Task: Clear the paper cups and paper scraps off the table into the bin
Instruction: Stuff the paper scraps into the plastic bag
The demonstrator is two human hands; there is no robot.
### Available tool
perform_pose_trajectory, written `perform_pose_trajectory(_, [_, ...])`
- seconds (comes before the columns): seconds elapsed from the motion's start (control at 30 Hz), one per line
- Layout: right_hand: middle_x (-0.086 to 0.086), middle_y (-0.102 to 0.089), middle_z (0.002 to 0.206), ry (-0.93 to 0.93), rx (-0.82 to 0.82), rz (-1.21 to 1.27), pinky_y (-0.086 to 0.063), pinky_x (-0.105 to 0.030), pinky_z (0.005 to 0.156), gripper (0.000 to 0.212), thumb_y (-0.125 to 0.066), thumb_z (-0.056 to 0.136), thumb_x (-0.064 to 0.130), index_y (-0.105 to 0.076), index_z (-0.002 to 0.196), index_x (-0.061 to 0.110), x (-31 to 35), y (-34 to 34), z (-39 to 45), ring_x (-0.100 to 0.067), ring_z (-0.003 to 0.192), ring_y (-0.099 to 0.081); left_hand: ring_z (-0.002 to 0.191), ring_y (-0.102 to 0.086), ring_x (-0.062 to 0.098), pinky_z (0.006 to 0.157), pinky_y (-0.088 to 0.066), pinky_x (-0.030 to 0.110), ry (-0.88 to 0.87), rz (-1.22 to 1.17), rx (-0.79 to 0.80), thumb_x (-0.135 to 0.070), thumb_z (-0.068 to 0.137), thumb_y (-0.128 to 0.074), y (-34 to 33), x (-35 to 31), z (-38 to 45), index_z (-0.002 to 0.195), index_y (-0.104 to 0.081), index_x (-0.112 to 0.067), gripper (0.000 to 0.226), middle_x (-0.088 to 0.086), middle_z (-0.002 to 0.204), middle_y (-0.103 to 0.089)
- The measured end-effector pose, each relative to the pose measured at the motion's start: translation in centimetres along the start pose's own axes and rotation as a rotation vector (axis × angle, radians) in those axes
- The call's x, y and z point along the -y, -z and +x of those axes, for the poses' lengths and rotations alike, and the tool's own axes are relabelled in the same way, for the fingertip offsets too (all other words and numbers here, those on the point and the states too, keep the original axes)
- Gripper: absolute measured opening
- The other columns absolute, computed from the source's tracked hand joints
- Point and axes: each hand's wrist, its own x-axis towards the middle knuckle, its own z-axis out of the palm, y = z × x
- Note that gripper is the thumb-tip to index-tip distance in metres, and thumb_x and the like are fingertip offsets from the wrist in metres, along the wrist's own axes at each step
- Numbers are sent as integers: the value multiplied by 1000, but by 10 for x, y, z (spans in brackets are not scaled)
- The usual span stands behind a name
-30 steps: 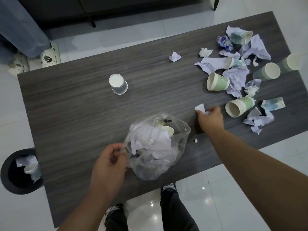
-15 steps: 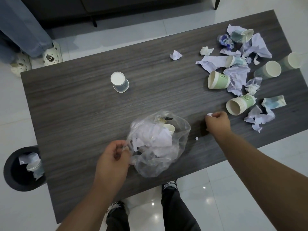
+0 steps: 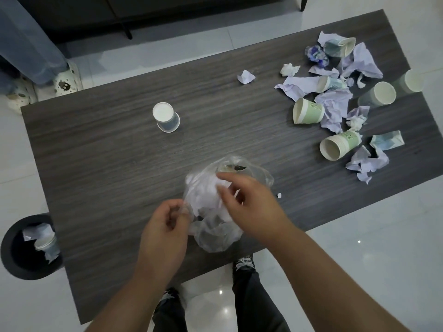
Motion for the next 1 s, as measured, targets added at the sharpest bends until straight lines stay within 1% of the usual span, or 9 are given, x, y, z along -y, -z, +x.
perform_pose_trajectory(0.13, [18, -59, 64, -155, -527, 231, -45, -17, 54, 23, -57, 90, 34, -70, 103, 47, -39, 14, -4, -2, 53, -53, 82, -77, 6, 78, -64, 41, -6, 17, -44, -67, 93, -53, 5, 2, 2, 104, -73, -46, 31, -14, 94, -80])
perform_pose_trajectory(0.2, [17, -59, 65, -391, -604, 225, -50, -27, 59, 21, -56, 84, 28, -66, 95, 43, -69, 23, -6, -3, 53, -54, 76, -75, 5, 77, -65, 44, -3, 15, -99, -65, 94, -51, 6, 3, 2, 100, -73, -44, 31, -14, 90, -79])
perform_pose_trajectory(0.3, [9, -65, 70, -568, -508, 65, -51, -31, 66, 17, -60, 84, 27, -61, 99, 34, -114, 33, -8, -7, 63, -63, 73, -74, 7, 74, -64, 46, -10, 9, -134, -66, 94, -50, 5, 3, -2, 98, -73, -43, 33, -13, 87, -78])
perform_pose_trajectory(0.47, [2, -68, 102, -697, -201, -150, -51, -36, 81, 44, -72, 83, 40, -52, 120, 28, -148, 26, -4, -24, 97, -68, 77, -76, 7, 69, -60, 30, -55, 4, -115, -64, 94, -54, 3, 3, -11, 100, -72, -47, 25, -11, 90, -79])
perform_pose_trajectory(0.57, [-1, -63, 107, -705, -207, -213, -50, -39, 80, 41, -71, 85, 45, -47, 114, 29, -152, 19, -3, -27, 96, -64, 82, -76, 13, 67, -62, 29, -60, 97, -43, -56, 97, -63, 3, 5, -11, 112, -67, -52, 16, -14, 95, -76])
perform_pose_trajectory(0.7, [-2, -63, 102, -681, -259, -249, -52, -41, 78, 19, -62, 91, 33, -53, 105, 24, -154, 19, 0, -28, 92, -64, 107, -59, -16, 73, -49, 14, -133, 358, 4, -48, 87, -77, 1, -2, -8, 143, -45, -56, 66, -33, 119, -54])
perform_pose_trajectory(0.73, [-3, -64, 102, -684, -262, -256, -54, -42, 78, 15, -60, 93, 30, -54, 104, 23, -154, 19, 0, -28, 91, -64, 109, -53, -19, 77, -46, 13, -183, 405, -18, -45, 85, -80, 0, -6, -7, 148, -40, -55, 75, -28, 122, -46])
perform_pose_trajectory(0.87, [-6, -66, 102, -710, -277, -212, -55, -42, 81, 13, -59, 95, 24, -60, 105, 16, -152, 25, 3, -29, 93, -64, 123, -54, 10, 105, -52, 34, -333, 603, -46, -25, 84, -86, -4, -19, 6, 157, -40, -49, 90, -8, 140, -38])
perform_pose_trajectory(1.0, [-6, -72, 95, -705, -371, 30, -57, -38, 75, 5, -62, 96, 24, -63, 96, 19, -129, 35, 7, -25, 87, -71, 118, -62, 17, 91, -54, 37, -273, 740, 15, -27, 93, -78, -4, -27, 26, 154, -47, -49, 72, -7, 138, -51])
